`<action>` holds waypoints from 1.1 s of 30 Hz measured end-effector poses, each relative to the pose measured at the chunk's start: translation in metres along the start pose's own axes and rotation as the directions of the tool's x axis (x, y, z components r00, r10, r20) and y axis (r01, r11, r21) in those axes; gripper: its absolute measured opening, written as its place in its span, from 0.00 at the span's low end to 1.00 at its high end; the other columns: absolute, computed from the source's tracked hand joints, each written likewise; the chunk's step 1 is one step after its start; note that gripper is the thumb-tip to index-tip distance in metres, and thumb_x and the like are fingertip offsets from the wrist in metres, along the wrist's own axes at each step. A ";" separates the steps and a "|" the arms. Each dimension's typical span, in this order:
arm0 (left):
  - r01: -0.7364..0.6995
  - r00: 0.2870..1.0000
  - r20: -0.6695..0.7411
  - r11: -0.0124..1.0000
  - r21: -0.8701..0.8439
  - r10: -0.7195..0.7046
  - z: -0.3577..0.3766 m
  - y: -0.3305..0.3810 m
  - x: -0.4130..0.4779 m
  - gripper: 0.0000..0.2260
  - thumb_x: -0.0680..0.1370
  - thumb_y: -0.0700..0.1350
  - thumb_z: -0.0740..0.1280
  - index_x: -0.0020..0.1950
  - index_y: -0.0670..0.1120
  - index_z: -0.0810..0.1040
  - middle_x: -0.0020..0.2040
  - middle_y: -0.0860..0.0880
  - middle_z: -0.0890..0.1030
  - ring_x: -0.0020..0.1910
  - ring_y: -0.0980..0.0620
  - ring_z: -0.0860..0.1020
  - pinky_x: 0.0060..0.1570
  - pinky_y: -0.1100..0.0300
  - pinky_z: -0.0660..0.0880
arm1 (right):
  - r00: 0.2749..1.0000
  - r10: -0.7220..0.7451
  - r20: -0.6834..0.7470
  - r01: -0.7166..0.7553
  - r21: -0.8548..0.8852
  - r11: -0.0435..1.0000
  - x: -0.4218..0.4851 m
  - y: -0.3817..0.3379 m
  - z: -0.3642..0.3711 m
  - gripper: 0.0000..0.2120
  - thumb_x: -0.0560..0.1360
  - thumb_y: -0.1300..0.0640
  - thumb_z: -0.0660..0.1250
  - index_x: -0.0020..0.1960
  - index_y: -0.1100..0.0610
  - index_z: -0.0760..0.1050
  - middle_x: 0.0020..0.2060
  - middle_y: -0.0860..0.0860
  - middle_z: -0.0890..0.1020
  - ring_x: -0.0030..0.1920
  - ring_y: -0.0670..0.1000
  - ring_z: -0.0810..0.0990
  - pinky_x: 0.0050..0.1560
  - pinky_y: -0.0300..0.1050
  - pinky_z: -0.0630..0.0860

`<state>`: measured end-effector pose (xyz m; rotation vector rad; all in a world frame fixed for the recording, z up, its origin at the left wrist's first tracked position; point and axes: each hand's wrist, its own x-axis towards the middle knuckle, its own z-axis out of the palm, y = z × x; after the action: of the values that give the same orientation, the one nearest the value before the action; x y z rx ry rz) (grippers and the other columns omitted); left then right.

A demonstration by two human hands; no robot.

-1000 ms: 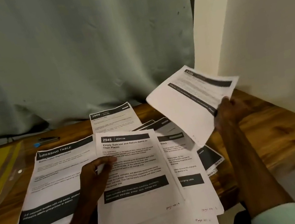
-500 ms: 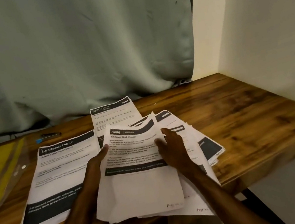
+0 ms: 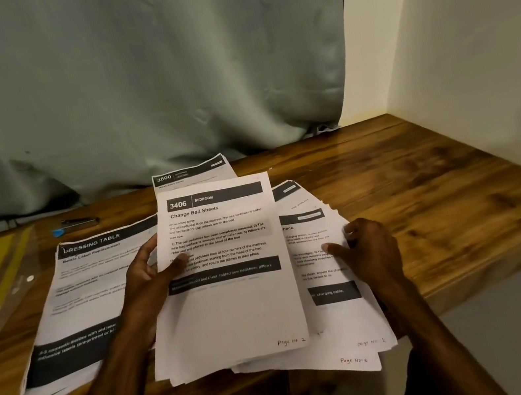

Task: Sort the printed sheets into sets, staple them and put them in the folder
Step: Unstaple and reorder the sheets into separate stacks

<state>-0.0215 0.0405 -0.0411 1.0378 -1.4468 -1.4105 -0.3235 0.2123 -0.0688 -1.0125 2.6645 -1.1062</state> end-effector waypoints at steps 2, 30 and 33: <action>-0.010 1.000 -0.003 1.000 0.003 0.010 -0.001 -0.002 0.002 0.29 0.76 0.40 0.74 0.75 0.52 0.71 0.63 0.47 0.80 0.55 0.50 0.81 0.39 0.64 0.82 | 1.000 0.005 -0.006 -0.005 0.039 0.999 0.001 0.000 0.003 0.23 0.68 0.44 0.80 0.54 0.58 0.81 0.51 0.53 0.85 0.47 0.55 0.84 0.47 0.49 0.81; -0.217 0.971 0.155 0.945 0.246 0.182 0.001 -0.016 0.000 0.12 0.79 0.35 0.69 0.53 0.51 0.85 0.61 0.54 0.81 0.59 0.52 0.80 0.51 0.66 0.81 | 0.859 0.352 -0.372 0.106 0.801 0.589 0.085 -0.073 -0.081 0.14 0.80 0.46 0.67 0.59 0.54 0.76 0.56 0.50 0.84 0.49 0.49 0.84 0.52 0.42 0.82; -0.154 0.984 0.124 0.965 0.211 0.130 0.005 -0.010 -0.004 0.10 0.80 0.36 0.68 0.55 0.48 0.86 0.61 0.51 0.82 0.57 0.50 0.81 0.49 0.64 0.81 | 0.916 0.232 -0.327 0.092 0.735 0.671 0.059 -0.086 -0.047 0.06 0.81 0.50 0.68 0.54 0.51 0.75 0.50 0.47 0.82 0.48 0.49 0.84 0.47 0.35 0.81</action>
<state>-0.0245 0.0457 -0.0512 0.9819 -1.7532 -1.2410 -0.3369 0.1606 0.0322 -0.5352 2.0353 -2.3047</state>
